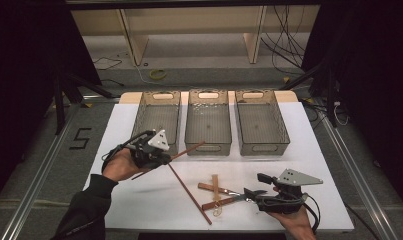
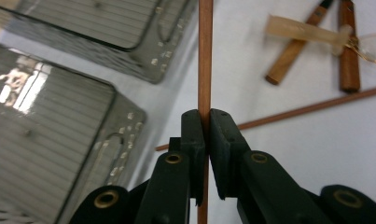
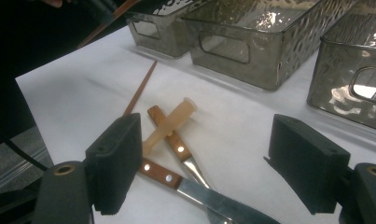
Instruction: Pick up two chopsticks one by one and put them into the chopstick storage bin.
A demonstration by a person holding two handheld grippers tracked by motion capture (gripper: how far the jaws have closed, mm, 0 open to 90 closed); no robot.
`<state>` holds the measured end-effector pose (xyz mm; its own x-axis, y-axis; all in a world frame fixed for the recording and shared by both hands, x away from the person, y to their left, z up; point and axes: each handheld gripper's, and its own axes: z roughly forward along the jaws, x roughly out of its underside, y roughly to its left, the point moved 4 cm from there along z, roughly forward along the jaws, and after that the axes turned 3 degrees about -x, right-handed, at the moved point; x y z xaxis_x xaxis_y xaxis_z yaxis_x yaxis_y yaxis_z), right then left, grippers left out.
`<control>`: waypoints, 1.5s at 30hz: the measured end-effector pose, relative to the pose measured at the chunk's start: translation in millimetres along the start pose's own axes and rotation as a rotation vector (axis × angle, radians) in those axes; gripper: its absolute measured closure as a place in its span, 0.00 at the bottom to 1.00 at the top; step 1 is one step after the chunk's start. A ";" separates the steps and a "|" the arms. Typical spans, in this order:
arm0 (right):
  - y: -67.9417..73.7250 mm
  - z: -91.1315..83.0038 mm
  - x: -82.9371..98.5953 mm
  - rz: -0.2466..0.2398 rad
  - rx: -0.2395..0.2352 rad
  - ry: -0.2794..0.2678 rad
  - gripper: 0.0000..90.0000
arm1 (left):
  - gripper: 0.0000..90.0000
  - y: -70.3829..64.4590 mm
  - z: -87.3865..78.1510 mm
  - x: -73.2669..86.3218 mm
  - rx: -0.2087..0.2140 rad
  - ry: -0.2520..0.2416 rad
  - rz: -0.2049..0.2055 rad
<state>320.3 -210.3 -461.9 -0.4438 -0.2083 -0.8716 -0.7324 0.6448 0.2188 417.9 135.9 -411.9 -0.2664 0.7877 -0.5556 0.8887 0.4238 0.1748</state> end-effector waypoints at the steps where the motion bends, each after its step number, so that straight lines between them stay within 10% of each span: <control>1: -0.1 0.0 0.0 -0.001 0.000 0.000 0.30 | 0.93 4.3 -0.9 -1.3 -0.009 -0.012 -0.018; 25: -0.2 -0.2 0.1 0.002 -0.002 -0.001 0.30 | 0.93 82.4 -26.7 -21.5 -0.134 -0.118 -0.249; 45: 0.5 0.0 0.5 0.004 -0.010 0.000 0.30 | 0.93 134.5 -23.9 -34.6 -0.198 -0.136 -0.352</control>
<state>319.8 -210.1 -462.3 -0.4464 -0.2059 -0.8708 -0.7357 0.6384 0.2262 537.8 176.3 -349.7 -0.4774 0.5191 -0.7090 0.6599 0.7445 0.1008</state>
